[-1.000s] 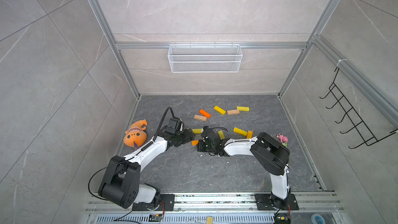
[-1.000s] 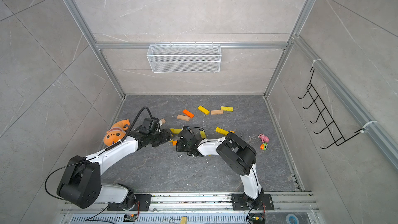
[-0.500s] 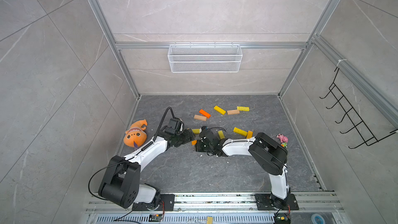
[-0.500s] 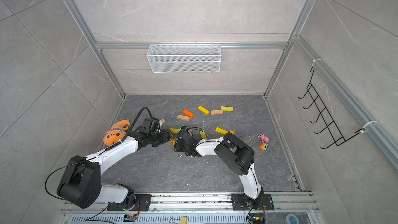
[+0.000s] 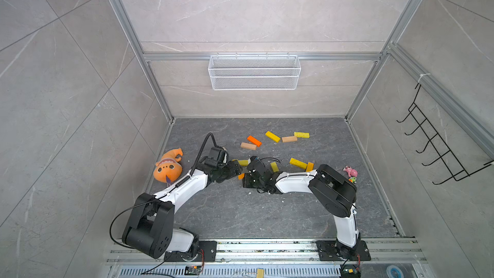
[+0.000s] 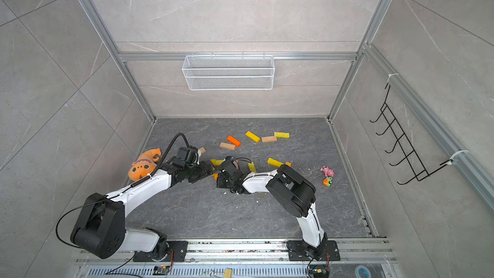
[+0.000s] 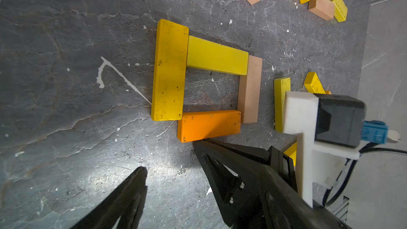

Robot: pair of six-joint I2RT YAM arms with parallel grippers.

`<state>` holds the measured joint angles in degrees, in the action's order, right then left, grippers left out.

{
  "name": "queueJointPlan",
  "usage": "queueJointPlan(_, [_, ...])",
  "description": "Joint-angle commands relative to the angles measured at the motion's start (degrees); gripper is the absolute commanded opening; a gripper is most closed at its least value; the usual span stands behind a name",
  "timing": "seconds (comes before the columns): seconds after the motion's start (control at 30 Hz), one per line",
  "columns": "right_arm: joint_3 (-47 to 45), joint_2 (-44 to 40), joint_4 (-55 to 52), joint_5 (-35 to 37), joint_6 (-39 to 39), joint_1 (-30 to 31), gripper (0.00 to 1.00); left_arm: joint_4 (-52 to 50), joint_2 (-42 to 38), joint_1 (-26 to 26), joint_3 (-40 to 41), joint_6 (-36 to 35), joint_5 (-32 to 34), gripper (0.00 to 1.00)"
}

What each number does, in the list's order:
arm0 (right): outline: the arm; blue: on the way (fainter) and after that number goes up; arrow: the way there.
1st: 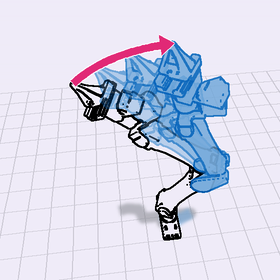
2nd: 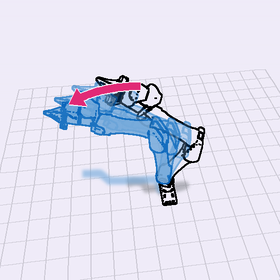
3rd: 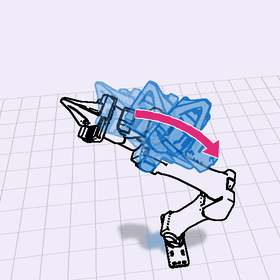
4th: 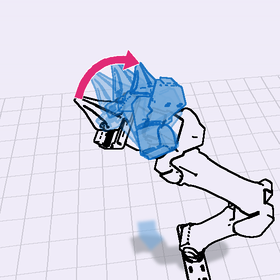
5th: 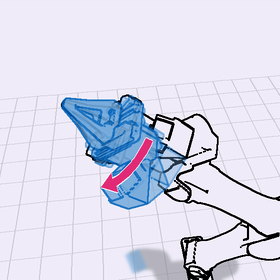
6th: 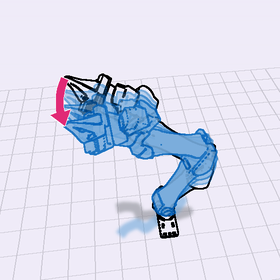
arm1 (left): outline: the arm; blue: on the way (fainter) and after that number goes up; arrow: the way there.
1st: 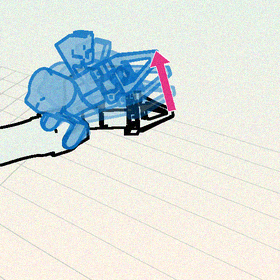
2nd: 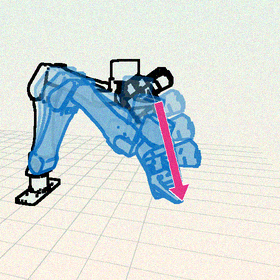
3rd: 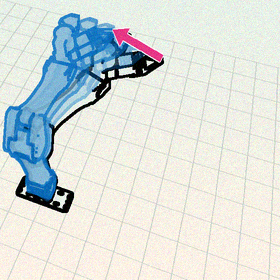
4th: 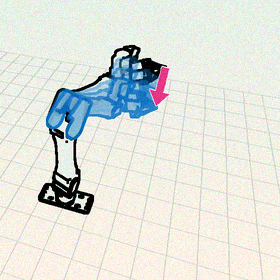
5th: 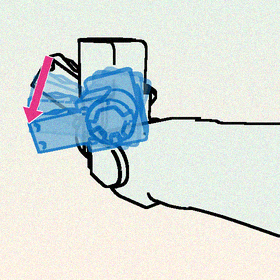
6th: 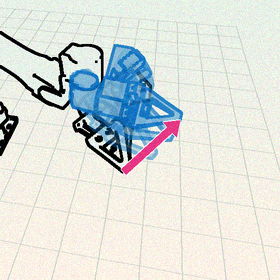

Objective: Assemble the number 8 with building blocks
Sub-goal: Assemble the building block at the center of the board.

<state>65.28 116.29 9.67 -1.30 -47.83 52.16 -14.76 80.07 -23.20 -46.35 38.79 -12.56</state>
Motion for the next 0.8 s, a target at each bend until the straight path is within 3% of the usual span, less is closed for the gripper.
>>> queueJointPlan(0.0, [1.3,1.4,-2.1,1.2,0.5,0.0,0.11,1.1,-0.5,0.3,0.3,-1.0,-0.8,0.82])
queueJointPlan(0.43, [0.7,0.0,-1.5,0.2,1.6,-0.3,0.11,1.0,-0.5,0.2,0.1,-1.1,-0.9,0.82])
queueJointPlan(0.63, [-3.7,-7.0,-2.3,0.4,5.3,0.1,0.14,-0.2,-1.3,0.2,-0.8,-1.7,-0.7,0.82])
queueJointPlan(0.77, [-7.6,-13.2,-6.5,4.4,8.2,-0.4,0.19,0.2,-3.3,0.3,-0.2,-2.6,-0.8,0.82])
